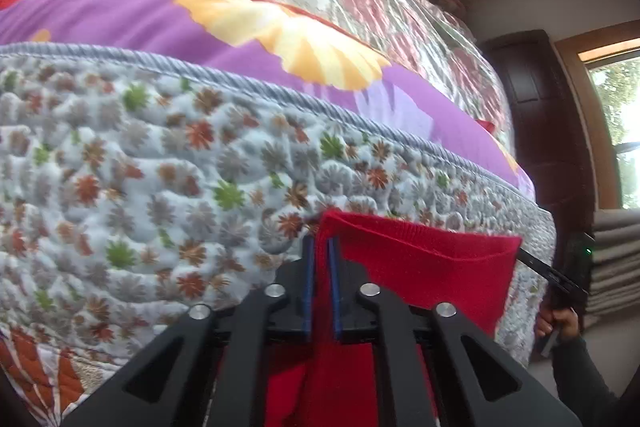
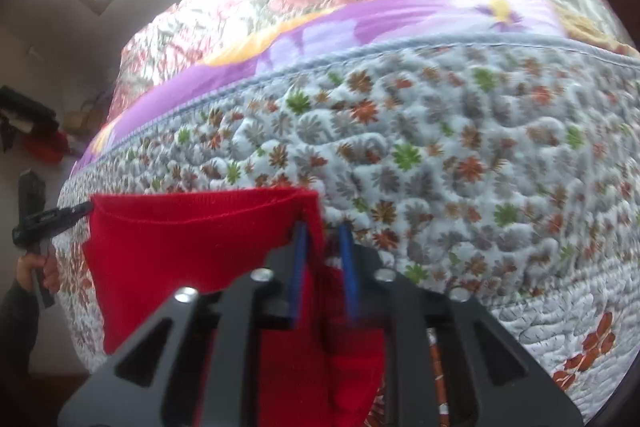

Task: Fold small clothes
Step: 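Lift the folded edge with both tools and fold it toward the collar, then open both tools to lay the folded sweater down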

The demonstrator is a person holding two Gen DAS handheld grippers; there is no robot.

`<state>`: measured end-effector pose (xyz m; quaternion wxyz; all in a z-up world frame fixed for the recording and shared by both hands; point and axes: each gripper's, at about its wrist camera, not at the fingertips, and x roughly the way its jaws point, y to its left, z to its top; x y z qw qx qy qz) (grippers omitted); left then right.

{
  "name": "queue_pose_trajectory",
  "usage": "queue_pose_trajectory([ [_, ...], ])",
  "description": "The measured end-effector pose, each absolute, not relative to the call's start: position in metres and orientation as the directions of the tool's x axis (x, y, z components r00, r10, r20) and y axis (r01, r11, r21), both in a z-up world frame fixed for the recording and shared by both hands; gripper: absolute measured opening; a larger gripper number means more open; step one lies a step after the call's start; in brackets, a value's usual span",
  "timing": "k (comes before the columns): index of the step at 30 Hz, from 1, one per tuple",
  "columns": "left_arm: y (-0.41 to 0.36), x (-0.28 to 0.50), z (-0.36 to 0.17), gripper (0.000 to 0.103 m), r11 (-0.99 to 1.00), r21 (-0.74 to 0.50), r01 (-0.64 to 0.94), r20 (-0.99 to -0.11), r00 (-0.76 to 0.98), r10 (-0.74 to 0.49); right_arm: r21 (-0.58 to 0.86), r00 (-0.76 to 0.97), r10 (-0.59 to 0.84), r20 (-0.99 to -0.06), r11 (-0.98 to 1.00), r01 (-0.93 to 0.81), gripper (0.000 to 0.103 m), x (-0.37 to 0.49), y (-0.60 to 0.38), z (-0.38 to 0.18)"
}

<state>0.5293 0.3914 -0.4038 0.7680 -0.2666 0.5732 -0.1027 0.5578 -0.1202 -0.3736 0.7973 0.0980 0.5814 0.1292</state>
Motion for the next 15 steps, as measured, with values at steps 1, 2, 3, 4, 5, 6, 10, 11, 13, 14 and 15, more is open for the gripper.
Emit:
queue_pose_trajectory([
  [1,0.393,0.521,-0.391,0.021,0.829,-0.539,-0.146,-0.806,0.375,-0.458,0.318,0.314,0.325,-0.892,0.945,-0.075,0.023,0.552,-0.123,-0.368],
  [2,0.391,0.512,-0.378,0.024,0.827,-0.549,-0.118,-0.783,0.419,-0.460,0.330,0.332,0.332,-0.883,0.942,-0.064,0.023,0.546,-0.126,-0.363],
  [3,0.387,0.504,-0.365,0.026,0.828,-0.556,-0.078,-0.762,0.447,-0.469,0.352,0.354,0.350,-0.867,0.934,-0.061,0.023,0.536,-0.127,-0.356],
  [4,0.378,0.493,-0.354,0.029,0.814,-0.581,-0.021,-0.727,0.462,-0.507,0.367,0.357,0.366,-0.860,0.928,-0.067,0.023,0.529,-0.125,-0.354],
  [5,0.371,0.486,-0.351,0.035,0.795,-0.606,0.014,-0.704,0.456,-0.544,0.387,0.350,0.387,-0.853,0.919,-0.075,0.023,0.524,-0.122,-0.354],
  [6,0.359,0.480,-0.354,0.038,0.774,-0.632,0.047,-0.687,0.428,-0.587,0.401,0.338,0.405,-0.849,0.912,-0.084,0.023,0.521,-0.118,-0.356],
  [10,0.330,0.476,-0.392,0.037,0.772,-0.631,0.070,-0.724,0.304,-0.619,0.405,0.270,0.415,-0.869,0.910,-0.095,0.023,0.521,-0.104,-0.385],
  [11,0.327,0.477,-0.404,0.037,0.782,-0.621,0.057,-0.742,0.281,-0.609,0.392,0.264,0.400,-0.878,0.916,-0.086,0.017,0.524,-0.105,-0.392],
  [13,0.328,0.481,-0.426,0.037,0.799,-0.601,0.018,-0.771,0.251,-0.585,0.381,0.260,0.387,-0.884,0.921,-0.075,0.012,0.530,-0.109,-0.402],
  [14,0.331,0.482,-0.431,0.034,0.795,-0.606,0.007,-0.769,0.251,-0.588,0.388,0.258,0.393,-0.882,0.919,-0.074,0.012,0.529,-0.110,-0.402],
  [15,0.335,0.482,-0.432,0.034,0.788,-0.615,-0.001,-0.762,0.255,-0.595,0.394,0.260,0.399,-0.879,0.916,-0.071,0.015,0.528,-0.111,-0.399],
])
